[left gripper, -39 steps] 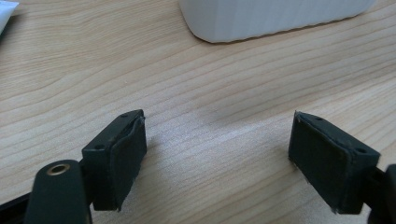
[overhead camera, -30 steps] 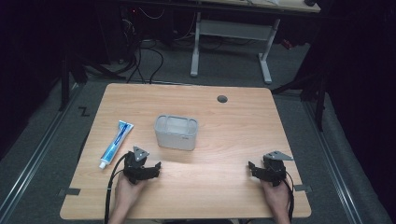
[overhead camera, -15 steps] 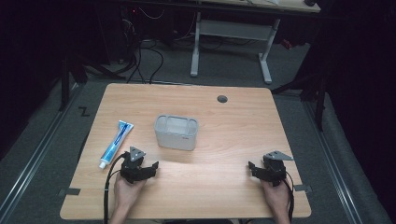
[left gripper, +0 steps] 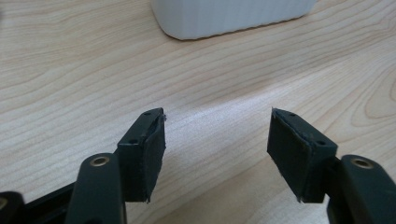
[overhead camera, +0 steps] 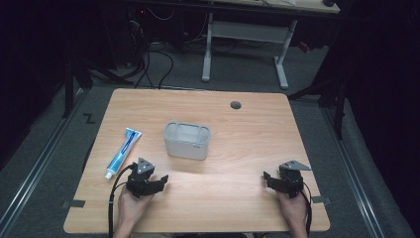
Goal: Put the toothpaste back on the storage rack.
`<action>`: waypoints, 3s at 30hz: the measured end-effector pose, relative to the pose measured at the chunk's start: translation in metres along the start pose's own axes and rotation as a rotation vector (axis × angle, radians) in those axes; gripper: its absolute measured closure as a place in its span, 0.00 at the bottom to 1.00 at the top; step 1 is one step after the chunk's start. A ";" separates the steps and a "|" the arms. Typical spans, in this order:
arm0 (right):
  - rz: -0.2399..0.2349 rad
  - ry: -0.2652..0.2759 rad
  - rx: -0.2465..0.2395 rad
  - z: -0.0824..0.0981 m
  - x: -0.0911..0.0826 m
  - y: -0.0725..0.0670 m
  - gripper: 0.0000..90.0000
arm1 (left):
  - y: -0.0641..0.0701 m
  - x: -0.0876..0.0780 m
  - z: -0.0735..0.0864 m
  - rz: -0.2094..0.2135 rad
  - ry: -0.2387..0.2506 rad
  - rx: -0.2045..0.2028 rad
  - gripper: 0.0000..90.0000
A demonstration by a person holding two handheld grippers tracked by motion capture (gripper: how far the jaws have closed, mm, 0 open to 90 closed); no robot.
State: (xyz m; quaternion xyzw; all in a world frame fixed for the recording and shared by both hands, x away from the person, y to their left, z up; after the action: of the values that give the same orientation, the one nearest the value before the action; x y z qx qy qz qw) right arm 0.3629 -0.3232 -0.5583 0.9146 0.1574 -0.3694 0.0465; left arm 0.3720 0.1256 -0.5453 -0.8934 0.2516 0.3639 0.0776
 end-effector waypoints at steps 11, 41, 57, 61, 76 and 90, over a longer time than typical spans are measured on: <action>0.001 -0.001 0.001 0.000 0.000 0.000 0.33 | -0.008 -0.015 0.000 -0.012 0.007 -0.016 0.39; -0.001 0.000 -0.001 0.000 0.000 0.000 0.33 | -0.027 -0.043 -0.011 -0.048 -0.001 0.012 0.45; -0.001 0.000 -0.002 0.000 0.000 0.000 0.33 | -0.048 -0.050 -0.025 -0.098 -0.009 0.023 0.40; -0.003 0.000 -0.003 0.000 0.000 0.000 0.33 | -0.055 -0.053 -0.028 -0.121 0.001 0.013 0.42; -0.004 -0.001 -0.002 0.000 0.000 -0.001 0.33 | -0.073 -0.058 -0.040 -0.162 -0.001 0.052 0.48; -0.008 -0.001 -0.006 0.000 0.000 -0.001 0.34 | -0.098 -0.051 -0.058 -0.199 -0.091 0.013 0.53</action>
State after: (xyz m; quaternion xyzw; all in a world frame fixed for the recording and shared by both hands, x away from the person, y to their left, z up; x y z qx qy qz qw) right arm 0.3624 -0.3227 -0.5581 0.9136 0.1621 -0.3698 0.0479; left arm 0.4263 0.2109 -0.4724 -0.8960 0.1603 0.3930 0.1306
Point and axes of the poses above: each handheld gripper's, and its own axes: x roughly forward along the jaws, z roughly out of its underside, y roughly to its right, the point moved 4 cm from there along x, roughly forward along the jaws, and after that the axes turned 4 degrees about -z, right-handed, at the moved point
